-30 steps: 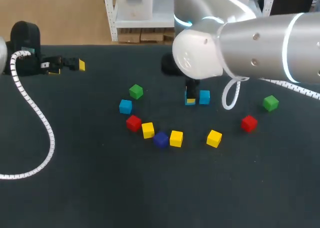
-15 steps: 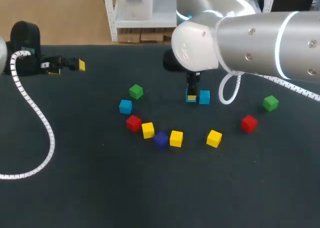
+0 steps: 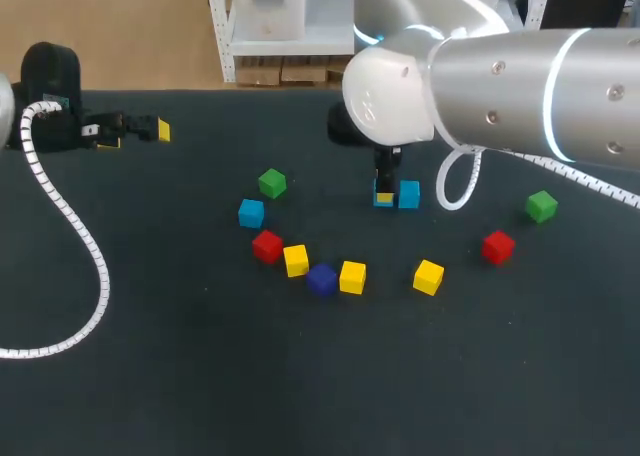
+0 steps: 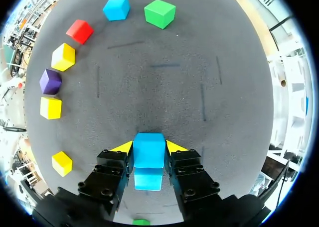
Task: Place the blue cubes, place green cubes on the blue cubes, place the yellow cubes on the green cubes, then place the red cubes on the yellow cubes, and place purple cube on the red cubes.
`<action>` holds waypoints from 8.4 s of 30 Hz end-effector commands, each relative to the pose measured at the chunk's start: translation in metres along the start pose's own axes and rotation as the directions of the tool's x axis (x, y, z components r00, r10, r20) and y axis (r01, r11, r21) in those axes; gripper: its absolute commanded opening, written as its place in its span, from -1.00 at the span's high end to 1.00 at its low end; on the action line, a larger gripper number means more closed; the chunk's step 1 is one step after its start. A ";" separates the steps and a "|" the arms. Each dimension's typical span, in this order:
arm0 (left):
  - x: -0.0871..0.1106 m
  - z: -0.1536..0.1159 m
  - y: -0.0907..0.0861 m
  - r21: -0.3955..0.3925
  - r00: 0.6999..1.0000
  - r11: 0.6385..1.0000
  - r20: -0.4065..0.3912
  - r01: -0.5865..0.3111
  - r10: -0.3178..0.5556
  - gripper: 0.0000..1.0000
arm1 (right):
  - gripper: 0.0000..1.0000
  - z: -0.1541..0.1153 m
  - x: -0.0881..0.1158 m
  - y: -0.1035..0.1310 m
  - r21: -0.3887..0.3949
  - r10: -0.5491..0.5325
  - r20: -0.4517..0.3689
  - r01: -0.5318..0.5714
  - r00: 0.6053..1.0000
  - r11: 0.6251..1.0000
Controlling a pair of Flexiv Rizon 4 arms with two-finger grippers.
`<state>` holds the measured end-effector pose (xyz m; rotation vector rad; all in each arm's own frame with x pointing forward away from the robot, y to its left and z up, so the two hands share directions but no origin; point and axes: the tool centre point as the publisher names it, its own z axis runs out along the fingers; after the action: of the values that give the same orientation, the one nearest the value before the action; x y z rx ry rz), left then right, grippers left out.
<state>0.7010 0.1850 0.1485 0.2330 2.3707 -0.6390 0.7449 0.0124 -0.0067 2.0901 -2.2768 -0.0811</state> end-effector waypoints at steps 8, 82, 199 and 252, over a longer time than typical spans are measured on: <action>0.000 0.000 0.000 -0.001 1.000 1.000 -0.001 0.000 0.000 -1.00 | 0.57 0.002 0.000 0.000 -0.013 -0.018 0.006 0.018 1.000 1.000; 0.000 0.000 0.000 -0.001 1.000 1.000 -0.001 0.000 0.000 -1.00 | -1.00 -0.006 -0.001 0.002 -0.017 -0.075 0.009 0.075 0.997 0.997; 0.000 0.000 0.000 -0.001 1.000 1.000 -0.001 0.000 0.000 -1.00 | -1.00 -0.184 0.248 0.002 0.009 0.492 0.745 -0.745 0.450 0.667; 0.049 0.090 -0.067 0.231 0.031 0.170 -0.506 -0.958 0.862 -1.00 | -1.00 -0.184 0.248 0.002 0.009 0.492 0.745 -0.745 0.450 0.667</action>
<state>0.6790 0.0850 0.0966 1.4866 2.2413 0.2804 0.7345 -0.2344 0.1769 1.1792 -3.6472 -0.5605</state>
